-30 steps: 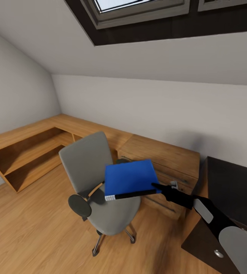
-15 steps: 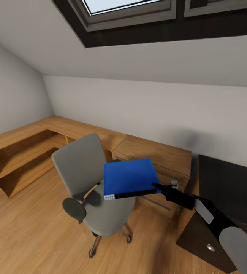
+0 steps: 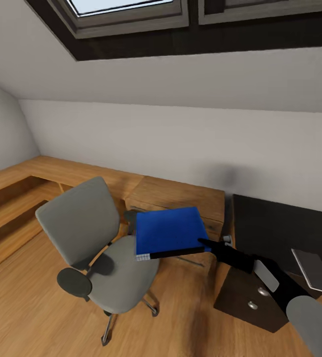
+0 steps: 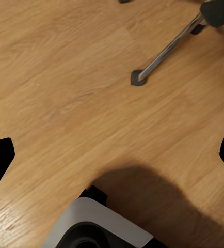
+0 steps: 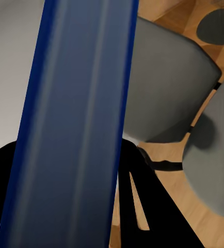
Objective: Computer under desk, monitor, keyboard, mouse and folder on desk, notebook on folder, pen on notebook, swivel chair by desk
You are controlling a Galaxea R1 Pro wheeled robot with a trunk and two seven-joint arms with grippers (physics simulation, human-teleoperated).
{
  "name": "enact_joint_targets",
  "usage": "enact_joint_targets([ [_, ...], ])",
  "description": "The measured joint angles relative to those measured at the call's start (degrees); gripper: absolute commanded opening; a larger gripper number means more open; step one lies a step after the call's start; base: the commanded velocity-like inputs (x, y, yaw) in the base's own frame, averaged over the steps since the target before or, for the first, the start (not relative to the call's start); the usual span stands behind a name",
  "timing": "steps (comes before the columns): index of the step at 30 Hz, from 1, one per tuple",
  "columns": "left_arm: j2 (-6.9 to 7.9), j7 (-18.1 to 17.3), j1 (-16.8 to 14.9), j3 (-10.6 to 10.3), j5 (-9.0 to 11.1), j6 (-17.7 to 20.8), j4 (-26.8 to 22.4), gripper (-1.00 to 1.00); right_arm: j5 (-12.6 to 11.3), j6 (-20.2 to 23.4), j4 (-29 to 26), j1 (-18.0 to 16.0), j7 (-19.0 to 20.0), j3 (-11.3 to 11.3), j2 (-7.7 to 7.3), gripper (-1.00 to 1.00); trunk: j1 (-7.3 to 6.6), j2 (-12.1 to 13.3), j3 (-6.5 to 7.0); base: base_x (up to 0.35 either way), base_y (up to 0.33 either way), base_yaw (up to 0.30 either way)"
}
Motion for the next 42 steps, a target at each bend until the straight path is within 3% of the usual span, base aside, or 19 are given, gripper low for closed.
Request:
enact_joint_targets([
  [4,0.00,0.0,0.0,0.0,0.0,0.0,0.0,1.00,-0.1,0.0,0.0,0.0,0.0,-0.1,-0.13,-1.00,0.00,0.0,0.00,0.000,0.000,-0.297],
  [12,0.00,0.0,0.0,0.0,0.0,0.0,0.0,1.00,-0.1,0.2,0.0,0.0,0.1,-0.1,-0.26,-1.00,-1.75,3.2,1.43,0.000,0.000,-0.261],
  [35,-0.01,0.0,0.0,0.0,0.0,0.0,0.0,1.00,-0.1,0.2,-0.1,1.1,0.2,-0.2,-0.33,-1.00,-6.82,12.4,5.57,0.000,0.000,-0.036],
  [42,0.02,0.0,0.0,0.0,0.0,-0.1,0.0,1.00,-0.1,0.2,-0.1,1.1,0.2,-0.3,-0.48,-1.00,-6.82,12.5,5.57,0.000,0.000,-0.248],
])
